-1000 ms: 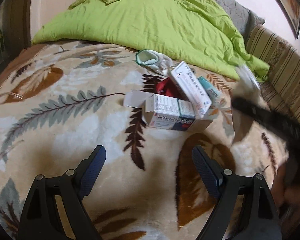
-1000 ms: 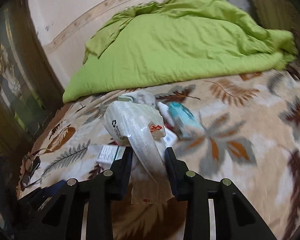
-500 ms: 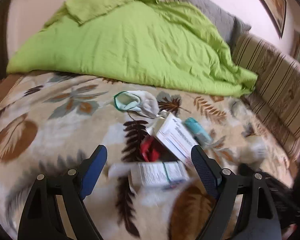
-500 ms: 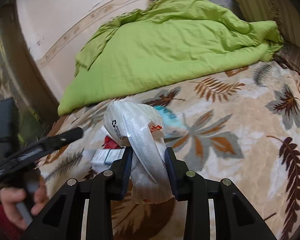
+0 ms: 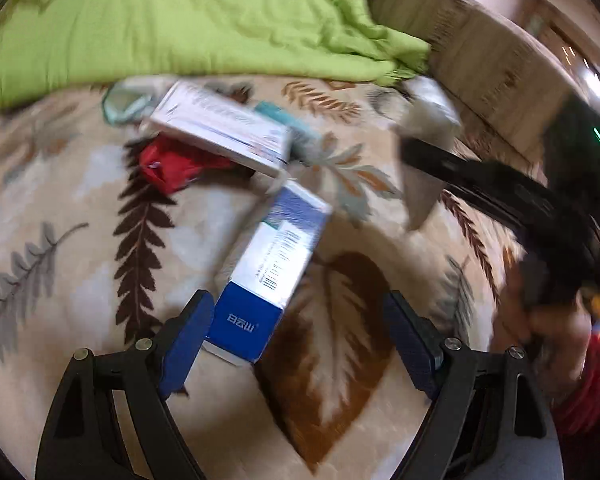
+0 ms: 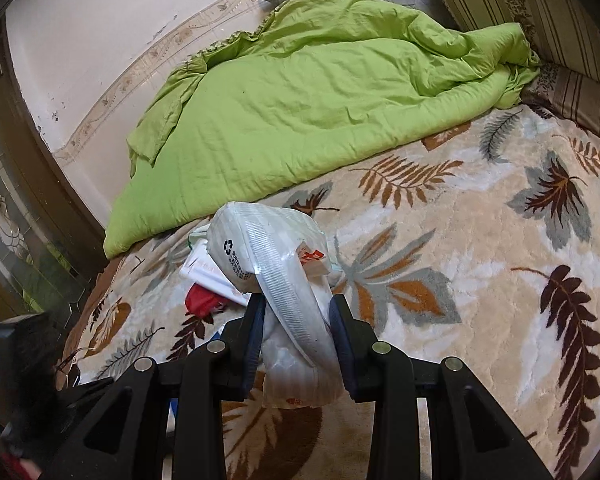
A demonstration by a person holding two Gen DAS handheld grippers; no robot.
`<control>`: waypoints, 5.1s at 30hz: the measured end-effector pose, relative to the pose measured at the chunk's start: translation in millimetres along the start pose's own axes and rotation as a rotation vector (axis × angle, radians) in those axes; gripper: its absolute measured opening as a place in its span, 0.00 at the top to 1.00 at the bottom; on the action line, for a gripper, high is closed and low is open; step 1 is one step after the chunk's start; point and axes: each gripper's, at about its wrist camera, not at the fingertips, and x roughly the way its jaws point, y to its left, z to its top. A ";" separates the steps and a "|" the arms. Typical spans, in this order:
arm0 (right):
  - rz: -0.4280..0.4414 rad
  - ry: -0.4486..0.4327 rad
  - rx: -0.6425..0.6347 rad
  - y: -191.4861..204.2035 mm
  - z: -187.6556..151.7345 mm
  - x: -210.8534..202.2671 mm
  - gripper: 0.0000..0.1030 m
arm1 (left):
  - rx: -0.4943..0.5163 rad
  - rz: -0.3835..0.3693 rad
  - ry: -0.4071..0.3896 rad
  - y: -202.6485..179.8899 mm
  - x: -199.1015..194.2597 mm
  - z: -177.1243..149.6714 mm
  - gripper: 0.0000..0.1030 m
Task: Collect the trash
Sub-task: 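Grasp the blue-and-white medicine box with the left tool while the right tool holds the bag, then lift the medicine box with the left tool while the right tool holds the bag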
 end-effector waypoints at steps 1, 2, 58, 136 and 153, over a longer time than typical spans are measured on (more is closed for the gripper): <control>-0.004 -0.003 -0.001 -0.3 -0.1 -0.9 0.65 | 0.016 0.024 -0.011 -5.6 -4.6 0.0 0.17; -0.007 -0.005 -0.001 -0.8 0.0 -1.6 0.65 | 0.024 0.054 -0.018 -8.5 -6.9 1.5 0.17; -0.021 0.024 -0.013 0.0 0.3 6.1 0.65 | 0.125 0.360 0.127 -4.0 65.9 37.4 0.64; 0.083 0.152 -0.160 45.2 -60.0 -18.7 0.65 | -0.073 0.509 -0.338 -22.2 -45.5 -47.5 0.64; 0.081 0.154 -0.164 46.0 -60.8 -17.3 0.65 | -0.067 0.515 -0.337 -25.5 -44.5 -47.3 0.64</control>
